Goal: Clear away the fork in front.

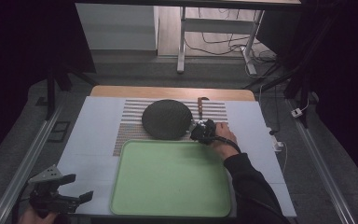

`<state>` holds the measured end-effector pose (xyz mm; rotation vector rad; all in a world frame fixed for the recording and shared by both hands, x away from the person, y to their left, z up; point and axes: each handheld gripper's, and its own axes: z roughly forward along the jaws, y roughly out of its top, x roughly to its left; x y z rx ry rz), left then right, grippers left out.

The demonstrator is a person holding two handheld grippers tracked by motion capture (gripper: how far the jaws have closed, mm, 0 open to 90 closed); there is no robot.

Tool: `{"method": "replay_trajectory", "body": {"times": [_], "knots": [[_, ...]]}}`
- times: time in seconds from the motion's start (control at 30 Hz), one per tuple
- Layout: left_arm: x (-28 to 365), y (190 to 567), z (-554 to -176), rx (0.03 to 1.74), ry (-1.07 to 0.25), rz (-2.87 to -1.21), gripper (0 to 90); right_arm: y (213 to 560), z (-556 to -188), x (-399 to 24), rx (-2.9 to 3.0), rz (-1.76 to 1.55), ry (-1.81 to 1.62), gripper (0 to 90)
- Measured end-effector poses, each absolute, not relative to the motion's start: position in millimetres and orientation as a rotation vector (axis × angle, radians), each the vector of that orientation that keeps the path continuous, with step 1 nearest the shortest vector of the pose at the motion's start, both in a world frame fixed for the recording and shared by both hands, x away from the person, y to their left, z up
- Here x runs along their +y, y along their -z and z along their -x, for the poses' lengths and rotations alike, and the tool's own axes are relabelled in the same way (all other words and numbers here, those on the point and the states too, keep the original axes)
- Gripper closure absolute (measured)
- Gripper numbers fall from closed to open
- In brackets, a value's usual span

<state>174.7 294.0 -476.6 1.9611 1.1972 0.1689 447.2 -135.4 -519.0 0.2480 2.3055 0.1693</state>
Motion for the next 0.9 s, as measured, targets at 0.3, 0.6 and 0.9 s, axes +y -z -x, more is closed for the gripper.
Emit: {"method": "replay_trajectory", "body": {"times": [0.3, 0.6, 0.9], "knots": [[293.6, 476.6, -174.7, 1.196, -0.172, -1.965, 0.0, 530.2, -439.9, -126.8, 2.285, -0.106, -0.082, 88.4], [293.2, 476.1, -174.1, 1.19, -0.173, -1.966, 0.2, 521.9, -432.6, -128.4, 2.228, -0.093, -0.092, 90.0], [291.6, 474.4, -173.0, 1.156, -0.179, -1.96, 0.0, 495.1, -425.2, -141.8, 2.232, -0.164, -0.207, 90.0]]}}
